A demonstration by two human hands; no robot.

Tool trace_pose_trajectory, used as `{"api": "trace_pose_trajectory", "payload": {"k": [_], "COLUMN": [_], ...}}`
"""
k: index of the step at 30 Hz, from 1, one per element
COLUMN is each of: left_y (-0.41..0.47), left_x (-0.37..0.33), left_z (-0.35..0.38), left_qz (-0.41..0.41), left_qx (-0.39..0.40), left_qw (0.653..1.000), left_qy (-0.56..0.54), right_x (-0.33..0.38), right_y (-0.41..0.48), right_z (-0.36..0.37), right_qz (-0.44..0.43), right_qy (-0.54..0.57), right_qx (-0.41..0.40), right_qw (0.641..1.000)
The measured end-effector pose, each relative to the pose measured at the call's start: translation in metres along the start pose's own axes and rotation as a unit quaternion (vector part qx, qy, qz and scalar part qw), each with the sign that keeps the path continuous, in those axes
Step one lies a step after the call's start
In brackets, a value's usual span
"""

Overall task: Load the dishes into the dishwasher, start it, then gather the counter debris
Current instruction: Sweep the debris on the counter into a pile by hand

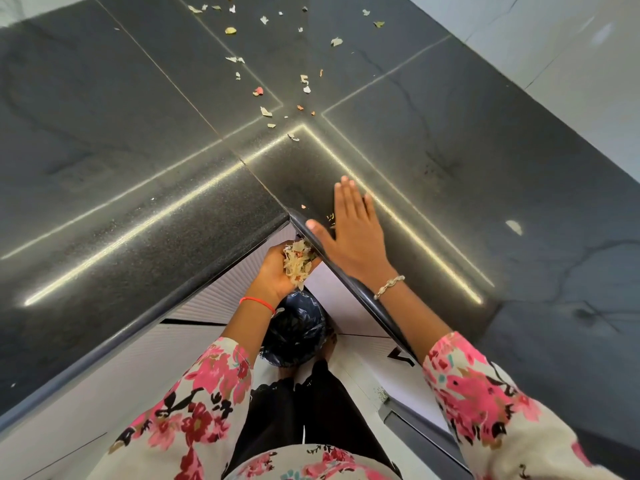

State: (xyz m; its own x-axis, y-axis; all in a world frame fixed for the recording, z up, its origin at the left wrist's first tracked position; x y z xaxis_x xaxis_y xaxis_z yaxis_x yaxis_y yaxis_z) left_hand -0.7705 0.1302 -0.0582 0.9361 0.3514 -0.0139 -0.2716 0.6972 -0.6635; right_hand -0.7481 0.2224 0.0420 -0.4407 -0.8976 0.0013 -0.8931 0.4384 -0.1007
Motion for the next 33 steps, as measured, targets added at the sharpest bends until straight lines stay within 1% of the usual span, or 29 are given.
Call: {"api": "trace_pose_trajectory", "payload": {"k": [2,5,7,9,11,12,14,15,16,17,18,19,20,21,22,23,25,27,28,30,31,33], "left_y": [0.002,0.006,0.006,0.005,0.003,0.003,0.002,0.001,0.0,0.0,0.001,0.001,0.0,0.0,-0.001,-0.001,-0.002,-0.004,-0.003,-0.005,-0.007,-0.009], "left_x": [-0.005,-0.014,-0.012,-0.01,-0.009,-0.009,-0.01,-0.011,-0.012,-0.013,-0.013,-0.013,-0.013,-0.013,-0.014,-0.014,-0.015,-0.015,-0.016,-0.018,-0.018,-0.016], "left_z": [-0.002,-0.008,-0.009,-0.002,0.006,0.008,0.006,0.006,0.006,0.005,0.004,0.004,0.005,0.005,0.007,0.007,0.003,0.0,-0.003,-0.01,-0.01,-0.006], "left_qz": [0.008,0.032,0.029,0.017,0.017,0.012,0.014,0.017,0.017,0.017,0.013,0.007,-0.003,-0.005,-0.003,0.003,0.008,0.019,0.022,0.045,0.047,0.054], "left_qx": [-0.009,-0.027,-0.036,-0.016,0.001,0.008,0.003,0.0,0.001,-0.005,-0.006,-0.008,-0.011,-0.019,-0.016,-0.016,-0.027,-0.039,-0.05,-0.073,-0.071,-0.041], "left_qw": [1.0,0.996,0.997,0.999,1.0,1.0,0.999,0.999,1.0,1.0,1.0,1.0,1.0,1.0,1.0,1.0,0.999,0.996,0.994,0.99,0.99,0.99], "left_qy": [0.015,0.075,0.056,0.027,0.022,0.022,0.029,0.029,0.023,0.017,0.01,0.008,0.006,0.013,0.015,0.022,0.041,0.073,0.09,0.113,0.114,0.125], "right_x": [0.021,0.048,0.051,0.041,0.033,0.033,0.041,0.046,0.048,0.046,0.041,0.033,0.022,0.012,0.005,0.003,0.014,0.033,0.044,0.068,0.077,0.08], "right_y": [-0.008,-0.015,-0.012,-0.004,0.002,0.001,-0.006,-0.012,-0.017,-0.022,-0.025,-0.026,-0.027,-0.027,-0.028,-0.03,-0.039,-0.05,-0.056,-0.064,-0.065,-0.062], "right_z": [0.001,-0.001,-0.005,-0.008,-0.009,-0.009,-0.007,-0.006,-0.006,-0.008,-0.011,-0.015,-0.021,-0.024,-0.024,-0.02,-0.006,0.005,0.009,0.012,0.011,0.004], "right_qz": [-0.031,-0.104,-0.123,-0.111,-0.114,-0.13,-0.181,-0.209,-0.23,-0.235,-0.219,-0.189,-0.151,-0.109,-0.069,-0.038,-0.012,-0.01,-0.017,-0.047,-0.061,-0.058], "right_qy": [0.005,0.034,0.108,0.152,0.122,0.096,0.055,0.06,0.087,0.14,0.212,0.285,0.338,0.354,0.332,0.277,0.119,0.001,-0.023,-0.001,0.035,0.122], "right_qx": [-0.004,-0.008,0.005,0.013,0.01,0.005,-0.007,-0.008,-0.002,0.009,0.021,0.017,-0.009,-0.038,-0.053,-0.051,-0.018,-0.009,-0.012,-0.036,-0.051,-0.067], "right_qw": [1.0,0.994,0.987,0.982,0.986,0.987,0.982,0.976,0.969,0.962,0.952,0.939,0.929,0.928,0.939,0.959,0.993,1.0,1.0,0.998,0.996,0.989]}}
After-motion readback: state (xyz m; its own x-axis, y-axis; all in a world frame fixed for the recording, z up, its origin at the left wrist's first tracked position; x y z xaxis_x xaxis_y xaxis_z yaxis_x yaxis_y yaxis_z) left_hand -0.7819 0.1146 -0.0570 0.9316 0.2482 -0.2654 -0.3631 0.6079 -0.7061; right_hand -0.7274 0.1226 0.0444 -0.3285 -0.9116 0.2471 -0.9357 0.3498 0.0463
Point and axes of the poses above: each hand's wrist, its own y-axis towards the middle knuckle, its own z-axis out of the palm, x = y × z, the point moved 8 cm from there along y, towards the middle knuckle, and after that the axes turned 12 degrees about -y, right-handed, at the moved point
